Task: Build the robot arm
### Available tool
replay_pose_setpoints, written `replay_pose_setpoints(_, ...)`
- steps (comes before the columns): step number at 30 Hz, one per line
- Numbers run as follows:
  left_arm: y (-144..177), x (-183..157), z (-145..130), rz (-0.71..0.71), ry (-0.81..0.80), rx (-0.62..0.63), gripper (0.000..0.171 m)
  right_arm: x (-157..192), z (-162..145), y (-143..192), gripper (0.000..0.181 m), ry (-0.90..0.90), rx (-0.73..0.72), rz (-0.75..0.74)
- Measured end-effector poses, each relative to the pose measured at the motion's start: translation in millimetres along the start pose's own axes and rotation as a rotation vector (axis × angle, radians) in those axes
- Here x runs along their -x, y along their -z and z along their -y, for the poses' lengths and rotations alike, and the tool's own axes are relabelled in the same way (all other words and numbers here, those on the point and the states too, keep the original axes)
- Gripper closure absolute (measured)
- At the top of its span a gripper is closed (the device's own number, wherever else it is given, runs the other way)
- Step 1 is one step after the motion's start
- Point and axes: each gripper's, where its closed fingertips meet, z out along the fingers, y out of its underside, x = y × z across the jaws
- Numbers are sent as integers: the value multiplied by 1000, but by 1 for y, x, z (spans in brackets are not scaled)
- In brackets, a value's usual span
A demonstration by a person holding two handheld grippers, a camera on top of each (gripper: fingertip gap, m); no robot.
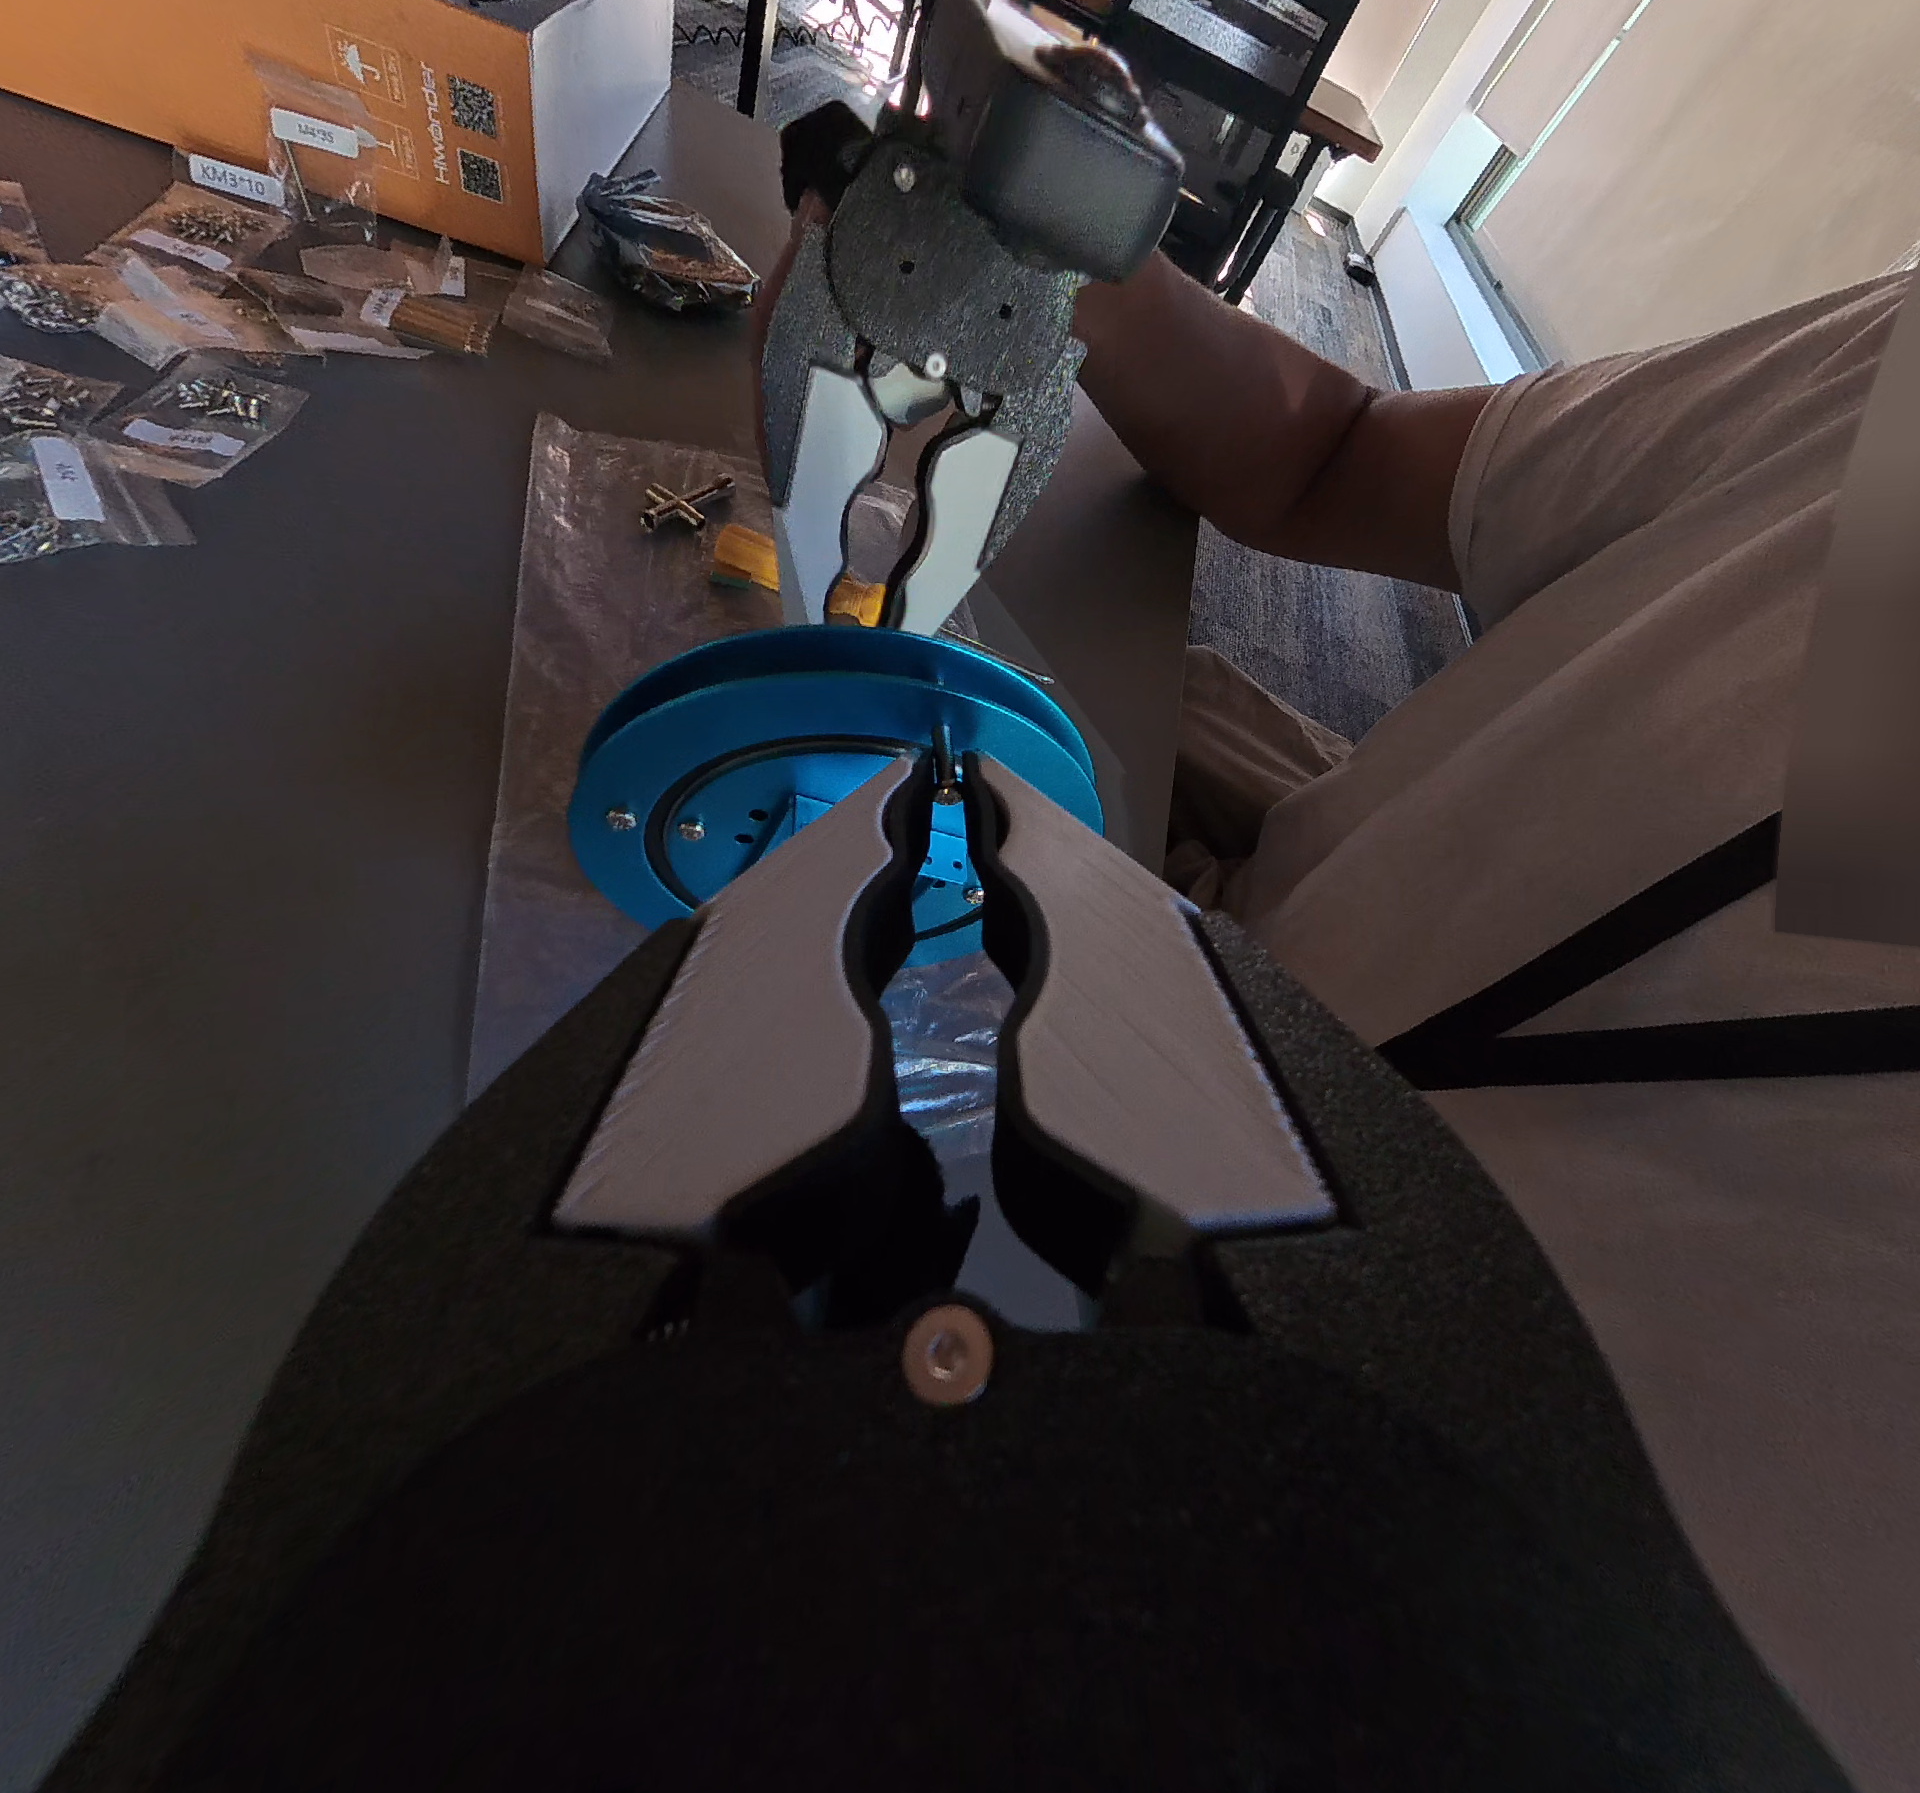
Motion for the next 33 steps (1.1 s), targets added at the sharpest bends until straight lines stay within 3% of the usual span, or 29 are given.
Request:
replay_pose_setpoints(3, 0, -1, -1, -1, -4, 1, 167, 3, 1, -2, 174, -18, 6, 34)
replay_pose_setpoints(10, 1, 0, -1, 3, -3, -6, 167, -3, 7, 0, 176, -62, -33, 15)
replay_pose_setpoints(12, 1, 1, 0, 5, -2, -10, 167, -7, 36, 14, 176, -87, -197, 1)
replay_pose_setpoints(16, 1, 2, 1, 10, -5, -22, 167, -30, 111, 85, 176, -217, -766, -59)
replay_pose_setpoints(18, 1, 2, 1, 16, -8, -29, 167, -31, 127, 102, 176, -347, -947, 51)
replay_pose_setpoints(20, 1, 2, 1, 17, -9, -37, 167, -27, 132, 90, 175, -442, -950, 154)
replay_pose_setpoints(22, 1, 2, 1, 15, -9, -46, 167, -30, 133, 78, 175, -488, -932, 140)
replay_pose_setpoints(26, 0, 1, 1, 17, -13, -63, 167, -32, 144, 92, 175, -578, -1059, 250)
replay_pose_setpoints(30, 1, 2, 2, 20, -14, -74, 167, -31, 140, 72, 176, -587, -984, 226)
replay_pose_setpoints(33, 1, 1, 1, 19, -13, -80, 167, -27, 143, 72, 177, -572, -1014, 245)
